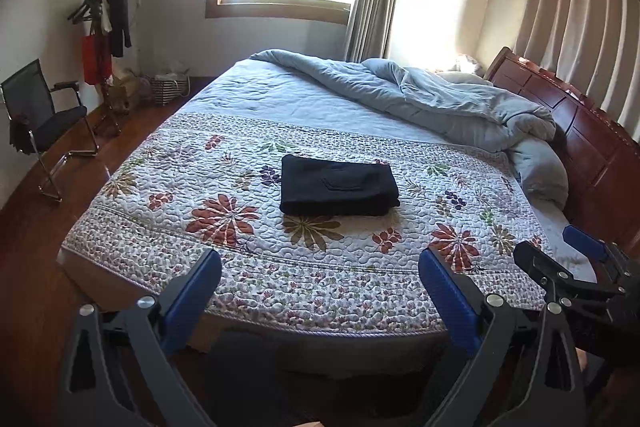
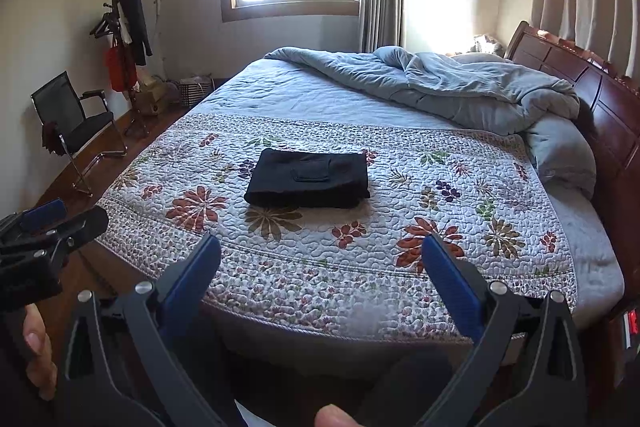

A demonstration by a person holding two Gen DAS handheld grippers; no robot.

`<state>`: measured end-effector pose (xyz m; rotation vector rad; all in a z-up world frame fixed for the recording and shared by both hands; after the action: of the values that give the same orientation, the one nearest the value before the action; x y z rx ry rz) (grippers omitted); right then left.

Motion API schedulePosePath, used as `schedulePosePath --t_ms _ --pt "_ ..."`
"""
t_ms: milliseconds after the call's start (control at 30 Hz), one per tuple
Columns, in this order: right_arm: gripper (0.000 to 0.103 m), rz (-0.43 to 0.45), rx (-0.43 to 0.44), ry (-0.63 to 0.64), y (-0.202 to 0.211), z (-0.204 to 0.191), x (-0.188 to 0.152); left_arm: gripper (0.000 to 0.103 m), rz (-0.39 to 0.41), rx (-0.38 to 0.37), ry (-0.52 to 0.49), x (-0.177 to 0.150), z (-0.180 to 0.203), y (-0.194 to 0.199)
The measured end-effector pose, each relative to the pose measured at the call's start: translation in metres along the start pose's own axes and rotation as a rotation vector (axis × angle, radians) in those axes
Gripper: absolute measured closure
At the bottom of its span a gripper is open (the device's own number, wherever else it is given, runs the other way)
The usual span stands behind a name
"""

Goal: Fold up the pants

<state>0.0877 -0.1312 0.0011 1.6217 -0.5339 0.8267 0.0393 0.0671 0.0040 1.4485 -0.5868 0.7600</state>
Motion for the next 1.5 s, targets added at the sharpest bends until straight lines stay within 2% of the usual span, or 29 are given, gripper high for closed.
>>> schedulePosePath --t_ms 367,967,1500 --pt "0.003 -0.020 -0.007 -0.013 -0.012 0.007 -0.004 0.004 -0.005 0.010 -0.004 0.001 0.001 -0.009" --pt "0.003 -0.005 0.006 -0.025 -0.013 0.004 -0.012 0.004 0.071 0.053 -0.004 0.000 -0.008 0.000" --pt "0.003 0.018 -0.011 -0.022 -0.013 0.000 -0.011 0.004 0.065 0.069 -0.029 -0.005 -0.007 0.001"
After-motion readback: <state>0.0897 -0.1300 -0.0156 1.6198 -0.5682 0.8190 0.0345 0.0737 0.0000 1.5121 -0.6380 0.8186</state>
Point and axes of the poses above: each gripper's, at about its wrist camera, not at the fingertips, and y roughly against the way its jaws point, z to its right, x to its top, the point moved 8 cm from there along -y, roughly the way its jaws point, and after that the axes turned 5 degrees about -y, right-handed, at the moved point
